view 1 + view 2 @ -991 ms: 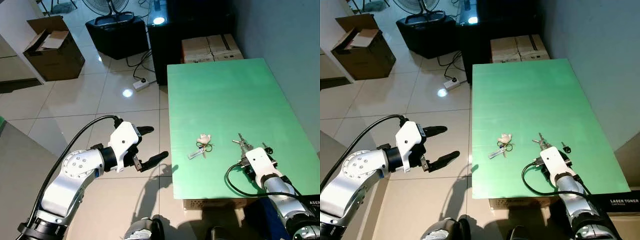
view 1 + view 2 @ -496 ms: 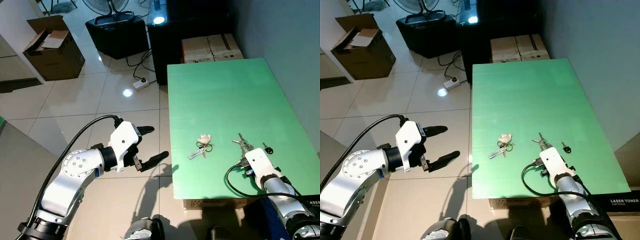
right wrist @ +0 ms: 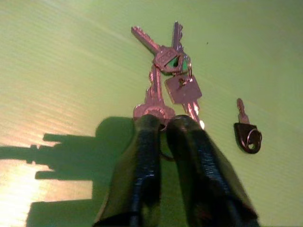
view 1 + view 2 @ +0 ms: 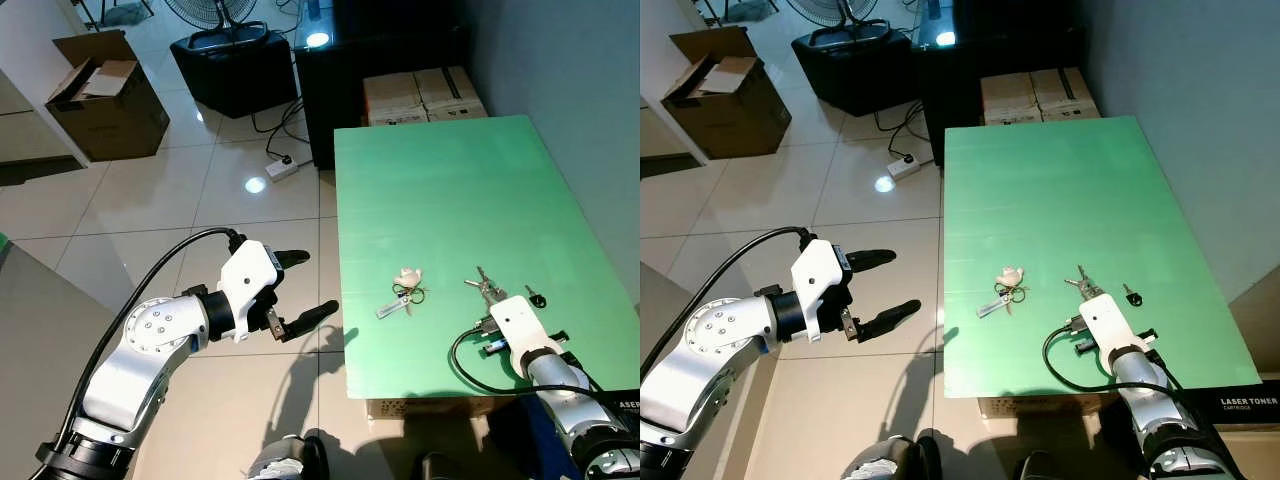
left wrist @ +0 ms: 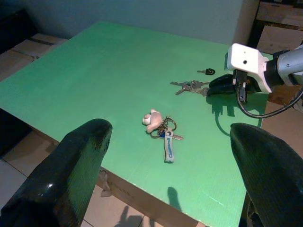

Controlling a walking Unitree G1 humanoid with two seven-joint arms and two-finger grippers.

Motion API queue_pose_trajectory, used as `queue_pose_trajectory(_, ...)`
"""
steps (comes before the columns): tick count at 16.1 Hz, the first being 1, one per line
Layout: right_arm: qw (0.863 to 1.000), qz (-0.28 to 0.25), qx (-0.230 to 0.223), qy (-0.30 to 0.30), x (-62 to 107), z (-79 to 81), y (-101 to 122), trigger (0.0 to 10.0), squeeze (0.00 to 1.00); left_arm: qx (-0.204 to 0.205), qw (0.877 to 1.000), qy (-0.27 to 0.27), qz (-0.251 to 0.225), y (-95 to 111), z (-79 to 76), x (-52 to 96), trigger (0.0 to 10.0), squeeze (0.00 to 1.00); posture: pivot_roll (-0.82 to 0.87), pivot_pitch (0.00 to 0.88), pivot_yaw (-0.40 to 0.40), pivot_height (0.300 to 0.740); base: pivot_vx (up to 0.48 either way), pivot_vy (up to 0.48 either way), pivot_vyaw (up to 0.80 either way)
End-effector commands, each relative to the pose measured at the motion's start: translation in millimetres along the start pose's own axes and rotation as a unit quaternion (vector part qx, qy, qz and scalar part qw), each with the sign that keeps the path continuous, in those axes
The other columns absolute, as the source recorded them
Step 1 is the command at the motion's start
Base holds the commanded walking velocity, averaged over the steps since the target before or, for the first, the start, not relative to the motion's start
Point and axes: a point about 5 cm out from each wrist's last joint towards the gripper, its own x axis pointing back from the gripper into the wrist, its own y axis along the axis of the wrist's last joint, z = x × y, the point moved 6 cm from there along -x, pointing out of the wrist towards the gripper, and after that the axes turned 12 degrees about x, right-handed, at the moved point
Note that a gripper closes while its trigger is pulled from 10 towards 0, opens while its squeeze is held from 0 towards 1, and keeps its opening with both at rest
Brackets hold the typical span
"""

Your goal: Hang keys on a hook

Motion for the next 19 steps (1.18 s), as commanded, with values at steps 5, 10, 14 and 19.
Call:
queue_pose_trajectory(5, 1.000, 0.001, -0.007, 0.001, 0.0, 2.7, -1, 0.0, 0.00, -0.004, 1.000, 0.007, 0.007, 0, 4.6, 4.7, 10.0, 0.00, 0.08, 0.133, 0.167, 0.740, 0.000, 0.000, 0.00)
queue_pose_trajectory(10, 1.000, 0.000, -0.008, -0.001, -0.3, 2.4, 0, 0.0, 0.00, -0.004, 1.000, 0.007, 0.006, 0, 5.0, 4.9, 10.0, 0.00, 0.08, 0.130, 0.166, 0.740, 0.000, 0.000, 0.00)
queue_pose_trajectory(14, 0.997, -0.059, -0.028, -0.042, -3.8, -14.0, 31, 0.0, 0.00, -0.005, 1.000, 0.011, 0.006, -1, 7.5, 5.4, 10.0, 0.00, 0.06, 0.116, 0.157, 0.740, 0.000, 0.000, 0.00)
queue_pose_trajectory(19, 0.986, -0.143, -0.053, -0.063, -0.6, -14.0, 77, 0.0, 0.00, -0.011, 1.000, 0.026, 0.001, -1, 14.6, 6.1, 10.0, 0.00, 0.04, 0.077, 0.134, 0.740, 0.000, 0.000, 0.00)
